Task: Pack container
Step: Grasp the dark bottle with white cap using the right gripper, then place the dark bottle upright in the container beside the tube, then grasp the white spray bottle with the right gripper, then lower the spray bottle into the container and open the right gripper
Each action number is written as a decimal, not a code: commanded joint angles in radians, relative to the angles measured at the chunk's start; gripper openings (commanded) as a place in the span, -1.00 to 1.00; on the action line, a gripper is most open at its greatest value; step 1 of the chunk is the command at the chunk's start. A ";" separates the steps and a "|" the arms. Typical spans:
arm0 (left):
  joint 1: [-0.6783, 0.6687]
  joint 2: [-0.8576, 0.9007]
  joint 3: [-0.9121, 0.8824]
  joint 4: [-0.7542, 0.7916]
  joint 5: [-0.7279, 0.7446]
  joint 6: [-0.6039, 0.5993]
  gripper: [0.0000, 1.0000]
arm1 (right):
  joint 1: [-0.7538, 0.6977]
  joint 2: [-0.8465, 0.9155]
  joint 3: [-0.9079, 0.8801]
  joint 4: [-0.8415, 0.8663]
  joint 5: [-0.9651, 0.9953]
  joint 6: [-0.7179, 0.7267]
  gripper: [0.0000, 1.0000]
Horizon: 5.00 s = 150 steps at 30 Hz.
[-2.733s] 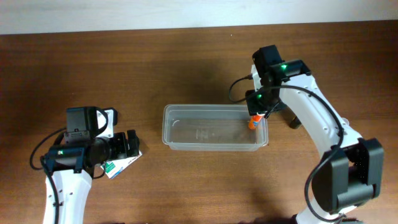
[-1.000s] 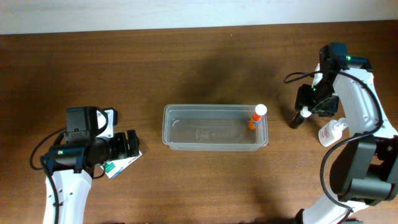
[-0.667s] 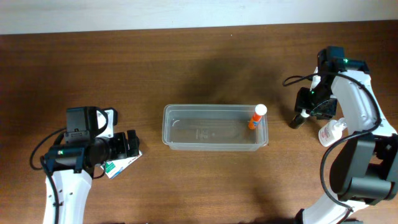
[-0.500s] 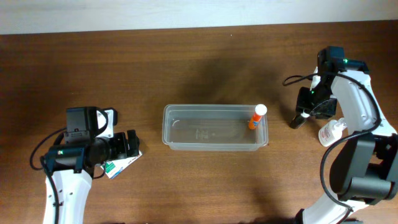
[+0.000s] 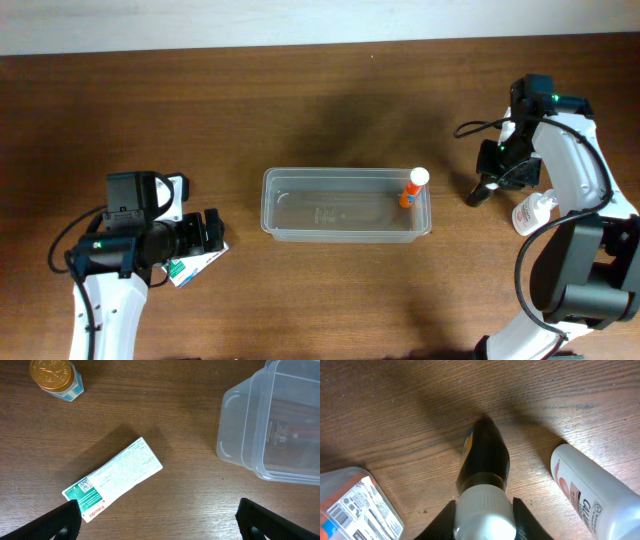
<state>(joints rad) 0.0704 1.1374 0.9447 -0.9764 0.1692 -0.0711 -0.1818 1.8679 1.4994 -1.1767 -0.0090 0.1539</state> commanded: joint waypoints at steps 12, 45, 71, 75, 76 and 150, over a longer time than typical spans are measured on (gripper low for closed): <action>-0.004 0.002 0.019 0.002 0.011 0.008 0.99 | 0.048 -0.051 0.010 -0.051 -0.032 -0.026 -0.79; -0.004 0.002 0.019 -0.004 0.011 0.008 0.99 | 0.472 -0.340 -0.302 0.072 -0.016 -0.013 -0.80; -0.004 0.003 0.019 -0.002 0.010 0.008 0.99 | 0.406 -0.417 0.084 -0.087 0.140 0.047 0.19; -0.004 0.003 0.019 -0.002 0.010 0.008 0.99 | 0.188 -0.421 0.135 -0.105 0.144 0.050 0.43; -0.004 0.003 0.019 -0.002 0.010 0.008 0.99 | 0.143 -0.416 0.132 -0.111 0.142 0.057 0.45; -0.004 0.003 0.019 -0.005 0.010 0.008 0.99 | 0.535 -0.220 0.120 -0.056 0.042 0.169 -0.81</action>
<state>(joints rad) 0.0704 1.1374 0.9447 -0.9806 0.1692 -0.0711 0.3431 1.6028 1.6009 -1.2453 -0.0135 0.2813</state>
